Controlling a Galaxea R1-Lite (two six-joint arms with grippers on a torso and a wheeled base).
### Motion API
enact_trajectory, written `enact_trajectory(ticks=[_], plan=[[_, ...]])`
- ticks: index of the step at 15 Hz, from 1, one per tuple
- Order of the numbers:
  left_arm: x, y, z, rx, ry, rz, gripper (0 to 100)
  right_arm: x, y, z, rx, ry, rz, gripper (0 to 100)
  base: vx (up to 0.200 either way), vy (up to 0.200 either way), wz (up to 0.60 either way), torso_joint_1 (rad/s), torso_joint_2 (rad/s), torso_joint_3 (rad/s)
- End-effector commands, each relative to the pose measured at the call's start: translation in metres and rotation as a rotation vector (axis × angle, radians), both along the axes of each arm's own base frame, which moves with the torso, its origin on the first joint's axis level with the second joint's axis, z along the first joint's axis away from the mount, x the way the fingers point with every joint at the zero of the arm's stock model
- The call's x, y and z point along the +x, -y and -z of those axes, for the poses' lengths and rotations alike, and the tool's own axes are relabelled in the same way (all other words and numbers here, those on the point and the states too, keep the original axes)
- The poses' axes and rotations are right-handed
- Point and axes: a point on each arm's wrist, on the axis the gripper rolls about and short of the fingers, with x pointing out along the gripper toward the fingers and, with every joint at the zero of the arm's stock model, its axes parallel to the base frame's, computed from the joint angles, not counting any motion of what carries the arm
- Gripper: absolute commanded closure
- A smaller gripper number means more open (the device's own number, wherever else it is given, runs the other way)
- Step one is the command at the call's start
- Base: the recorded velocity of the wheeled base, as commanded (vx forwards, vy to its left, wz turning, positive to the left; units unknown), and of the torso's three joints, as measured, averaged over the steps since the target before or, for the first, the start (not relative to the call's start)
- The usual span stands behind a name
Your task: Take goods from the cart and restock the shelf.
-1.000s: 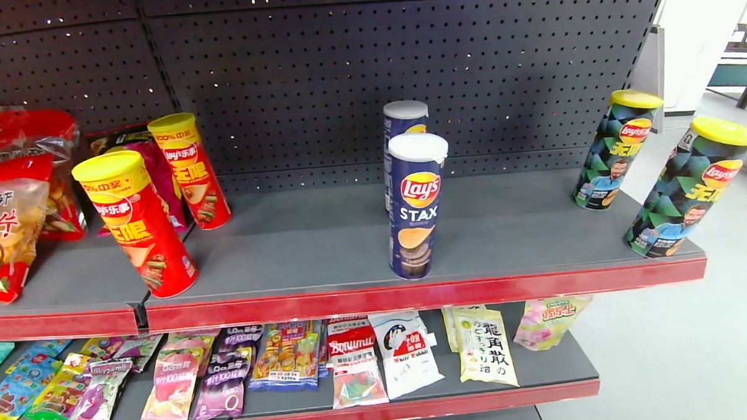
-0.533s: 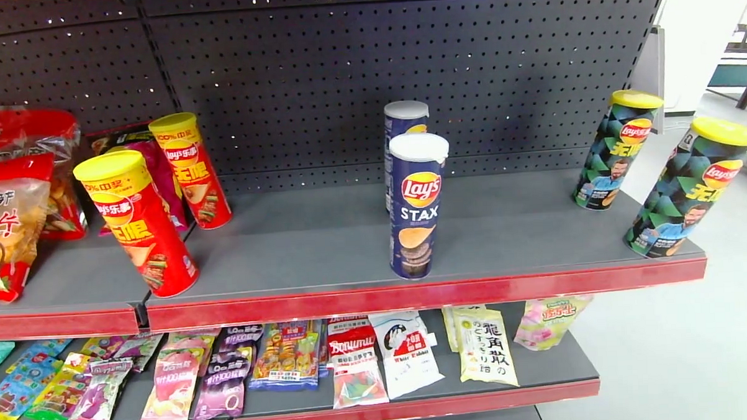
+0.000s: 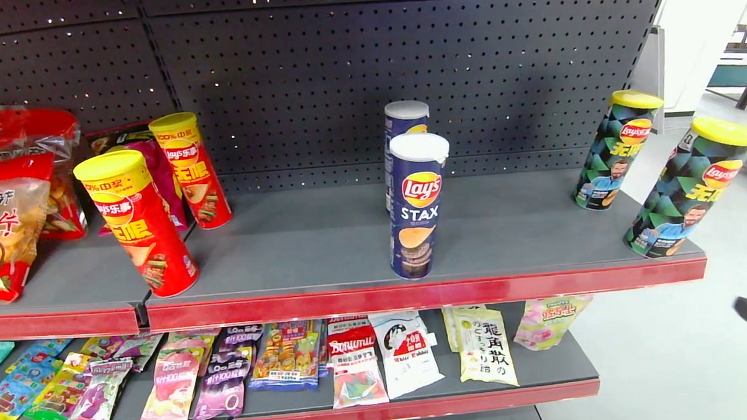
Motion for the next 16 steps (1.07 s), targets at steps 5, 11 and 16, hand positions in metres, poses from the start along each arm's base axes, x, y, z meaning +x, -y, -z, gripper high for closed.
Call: enact_trajectory(ticks=[5, 11, 16], plan=[[0.000, 0.000, 0.000, 0.000, -0.001, 0.001, 0, 0.102, -0.056, 0.024, -0.089, -0.242, -0.197, 0, 0.000, 0.000, 0.00, 0.000, 0.00, 0.000], [0.000, 0.000, 0.000, 0.000, -0.001, 0.001, 0, 0.147, -0.074, 0.046, -0.059, -0.377, -0.160, 0, 0.000, 0.000, 0.00, 0.000, 0.00, 0.000], [0.000, 0.000, 0.000, 0.000, -0.001, 0.001, 0, 0.173, -0.084, 0.053, -0.083, -0.403, -0.121, 0, 0.000, 0.000, 0.00, 0.000, 0.00, 0.000]])
